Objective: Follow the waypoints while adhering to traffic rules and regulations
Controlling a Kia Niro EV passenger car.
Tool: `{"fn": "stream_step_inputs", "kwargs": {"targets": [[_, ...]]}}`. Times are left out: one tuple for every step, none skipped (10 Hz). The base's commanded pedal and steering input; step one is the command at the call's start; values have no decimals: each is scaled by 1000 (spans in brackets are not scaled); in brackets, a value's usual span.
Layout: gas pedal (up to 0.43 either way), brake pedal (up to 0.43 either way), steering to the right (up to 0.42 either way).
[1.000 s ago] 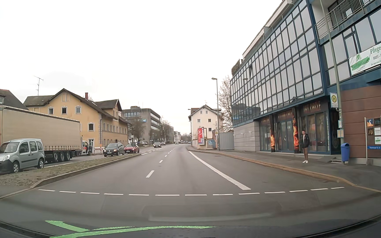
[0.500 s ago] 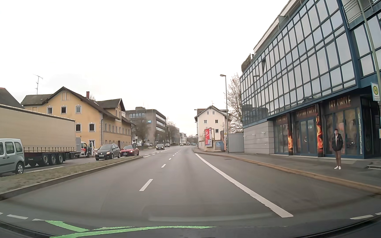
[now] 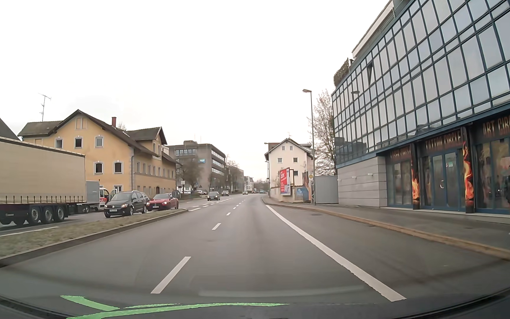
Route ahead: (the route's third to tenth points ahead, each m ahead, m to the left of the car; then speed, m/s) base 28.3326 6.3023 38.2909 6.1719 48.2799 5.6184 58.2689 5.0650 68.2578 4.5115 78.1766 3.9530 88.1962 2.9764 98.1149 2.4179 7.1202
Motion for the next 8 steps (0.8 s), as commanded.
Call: {"fn": "stream_step_inputs", "kwargs": {"targets": [[370, 0, -13], [370, 0, -13], [370, 0, -13], [370, 0, -12], [370, 0, -12], [370, 0, -12], [370, 0, -11], [370, 0, -11]]}}
